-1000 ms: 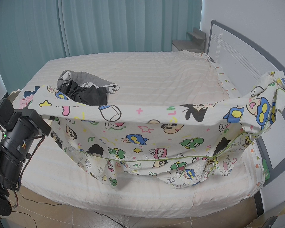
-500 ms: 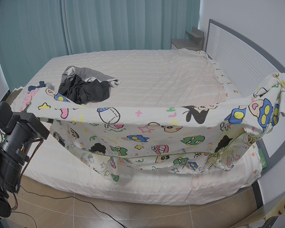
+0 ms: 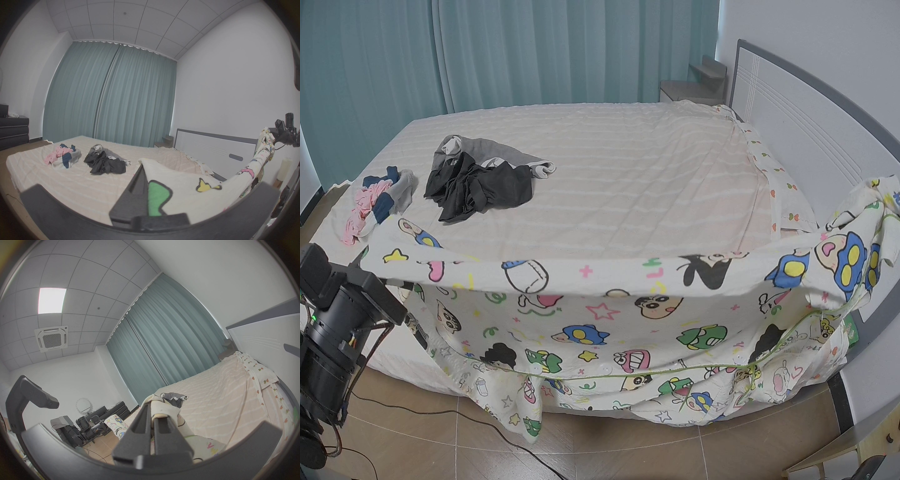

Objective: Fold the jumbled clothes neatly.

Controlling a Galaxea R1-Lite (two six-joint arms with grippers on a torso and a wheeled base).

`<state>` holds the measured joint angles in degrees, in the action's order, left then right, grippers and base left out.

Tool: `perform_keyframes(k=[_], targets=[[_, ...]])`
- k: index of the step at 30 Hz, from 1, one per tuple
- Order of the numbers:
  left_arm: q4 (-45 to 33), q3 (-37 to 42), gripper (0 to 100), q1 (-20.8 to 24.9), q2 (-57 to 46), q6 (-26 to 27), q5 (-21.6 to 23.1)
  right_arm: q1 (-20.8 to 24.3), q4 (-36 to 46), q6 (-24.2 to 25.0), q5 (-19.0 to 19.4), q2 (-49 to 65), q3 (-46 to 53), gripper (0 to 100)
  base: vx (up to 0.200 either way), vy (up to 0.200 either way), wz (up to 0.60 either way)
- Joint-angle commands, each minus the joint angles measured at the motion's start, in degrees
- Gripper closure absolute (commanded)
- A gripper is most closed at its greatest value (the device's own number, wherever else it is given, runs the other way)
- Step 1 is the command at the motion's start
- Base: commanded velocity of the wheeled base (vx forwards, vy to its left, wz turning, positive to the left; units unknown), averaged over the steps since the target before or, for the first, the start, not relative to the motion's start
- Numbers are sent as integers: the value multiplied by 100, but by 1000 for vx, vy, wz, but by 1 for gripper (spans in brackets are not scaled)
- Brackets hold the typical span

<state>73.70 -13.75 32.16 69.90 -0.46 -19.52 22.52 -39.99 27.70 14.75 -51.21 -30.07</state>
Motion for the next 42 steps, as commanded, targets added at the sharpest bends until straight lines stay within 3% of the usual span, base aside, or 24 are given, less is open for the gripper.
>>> perform_keyframes(k=[1,15,42], targets=[[4,373,100,1,32,-217,-8,-10,-9,8,2,-64,204,100,0,0,0],[4,953,100,1,270,-402,-17,-10,-27,-1,10,-495,415,100,0,0,0],[21,400,100,-43,1026,-402,-17,-160,-132,-10,19,-1189,89,100,200,0,0]])
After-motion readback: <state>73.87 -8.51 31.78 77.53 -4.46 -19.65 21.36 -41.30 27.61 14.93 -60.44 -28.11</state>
